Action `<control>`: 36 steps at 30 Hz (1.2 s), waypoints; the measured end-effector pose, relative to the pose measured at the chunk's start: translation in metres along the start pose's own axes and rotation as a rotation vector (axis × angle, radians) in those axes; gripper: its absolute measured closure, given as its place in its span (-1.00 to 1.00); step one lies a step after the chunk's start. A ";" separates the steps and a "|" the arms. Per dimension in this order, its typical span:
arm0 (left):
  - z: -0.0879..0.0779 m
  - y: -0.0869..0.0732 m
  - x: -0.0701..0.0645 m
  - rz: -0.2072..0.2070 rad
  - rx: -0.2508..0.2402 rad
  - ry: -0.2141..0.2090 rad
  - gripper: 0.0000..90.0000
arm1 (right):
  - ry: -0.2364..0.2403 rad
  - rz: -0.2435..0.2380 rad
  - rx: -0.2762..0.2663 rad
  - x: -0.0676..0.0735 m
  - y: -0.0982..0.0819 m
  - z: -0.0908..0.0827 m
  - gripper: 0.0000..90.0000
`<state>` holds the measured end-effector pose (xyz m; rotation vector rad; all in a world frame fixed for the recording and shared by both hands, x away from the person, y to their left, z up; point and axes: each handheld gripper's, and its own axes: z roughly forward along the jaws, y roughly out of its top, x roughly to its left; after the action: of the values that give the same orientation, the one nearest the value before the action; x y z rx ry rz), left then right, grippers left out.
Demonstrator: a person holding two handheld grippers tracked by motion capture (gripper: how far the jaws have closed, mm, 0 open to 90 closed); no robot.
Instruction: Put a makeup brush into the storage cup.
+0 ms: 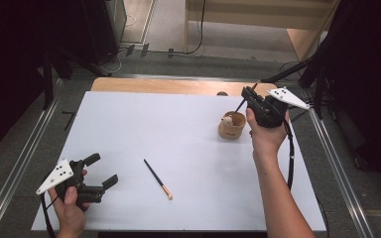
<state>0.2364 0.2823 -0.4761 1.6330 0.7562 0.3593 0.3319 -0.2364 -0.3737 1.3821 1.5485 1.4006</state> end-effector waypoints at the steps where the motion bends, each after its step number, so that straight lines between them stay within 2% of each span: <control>1: 0.000 0.000 0.000 -0.002 0.000 0.000 -1.00 | -0.003 0.002 0.000 -0.002 -0.001 0.001 0.88; 9: 0.002 0.000 -0.001 -0.001 0.003 -0.009 -1.00 | -0.041 -0.017 0.029 -0.013 -0.015 0.014 0.88; 14: 0.002 -0.001 -0.001 -0.001 0.004 -0.013 -1.00 | -0.055 0.008 0.051 -0.020 -0.023 0.020 0.88; 19: 0.003 -0.001 0.000 -0.004 0.011 -0.013 -1.00 | -0.071 0.002 0.086 -0.024 -0.035 0.029 0.88; 20: 0.004 -0.001 0.000 -0.003 0.015 -0.013 -1.00 | -0.070 0.021 0.085 -0.026 -0.039 0.031 0.88; 23: 0.005 -0.002 0.000 -0.007 0.015 -0.013 -1.00 | -0.074 0.027 0.088 -0.027 -0.041 0.032 0.88; 32: 0.008 -0.003 -0.002 0.001 0.028 -0.015 -1.00 | -0.078 0.015 0.136 -0.031 -0.055 0.038 0.88; 36: 0.008 -0.003 -0.002 0.002 0.033 -0.012 -1.00 | -0.063 -0.026 0.154 -0.025 -0.062 0.042 0.88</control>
<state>0.2389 0.2755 -0.4803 1.6654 0.7548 0.3396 0.3593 -0.2408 -0.4474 1.4768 1.6557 1.2326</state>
